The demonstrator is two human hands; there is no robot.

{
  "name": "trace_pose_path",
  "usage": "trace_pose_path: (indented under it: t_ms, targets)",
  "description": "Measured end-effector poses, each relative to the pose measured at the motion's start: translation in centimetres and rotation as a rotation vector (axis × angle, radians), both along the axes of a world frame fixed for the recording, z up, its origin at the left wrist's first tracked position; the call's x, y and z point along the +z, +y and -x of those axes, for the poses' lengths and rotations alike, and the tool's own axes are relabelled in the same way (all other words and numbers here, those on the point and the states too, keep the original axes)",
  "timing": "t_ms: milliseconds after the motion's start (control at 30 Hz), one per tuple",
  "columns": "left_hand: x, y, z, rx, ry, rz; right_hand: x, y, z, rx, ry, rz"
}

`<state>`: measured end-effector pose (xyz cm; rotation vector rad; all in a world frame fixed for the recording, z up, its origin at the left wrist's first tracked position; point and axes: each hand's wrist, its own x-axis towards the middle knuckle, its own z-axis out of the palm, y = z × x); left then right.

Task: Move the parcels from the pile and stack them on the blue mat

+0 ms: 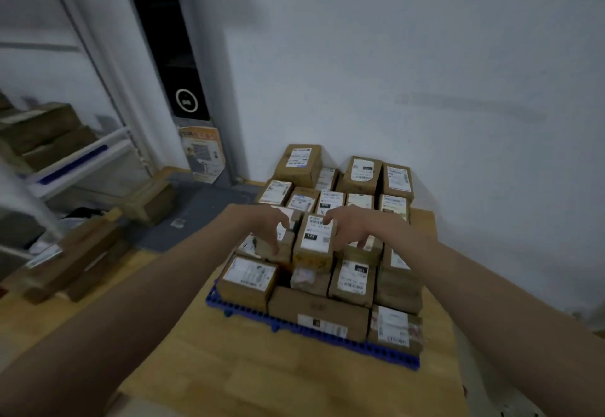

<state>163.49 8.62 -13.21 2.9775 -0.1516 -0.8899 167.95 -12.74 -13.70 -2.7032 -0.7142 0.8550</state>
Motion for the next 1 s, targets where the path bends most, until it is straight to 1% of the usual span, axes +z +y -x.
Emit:
trace_pose_path:
  t_ms: [167, 467, 533, 633, 867, 1000]
  targets:
    - [-0.5, 3.1, 4.2, 0.063, -0.029, -0.002, 0.1, 2.7, 3.8, 0.115, -0.039, 0.031]
    - [-1.1, 9.0, 9.2, 0.142, -0.055, 0.009, 0.7, 9.6, 7.1, 0.203, -0.037, 0.059]
    - [-1.2, 10.8, 10.3, 0.153, -0.055, 0.002, 0.4, 11.8, 7.6, 0.221, -0.047, 0.062]
    - [-1.2, 14.1, 12.4, 0.222, -0.055, 0.013, -0.2, 15.7, 8.5, 0.263, -0.051, 0.065]
    - [-2.0, 23.7, 16.5, 0.331, -0.045, 0.038, -1.2, 26.1, 11.2, 0.298, 0.008, 0.046]
    - [-2.5, 29.4, 17.8, 0.348, -0.042, 0.067, -1.8, 31.4, 12.1, 0.291, 0.028, 0.064]
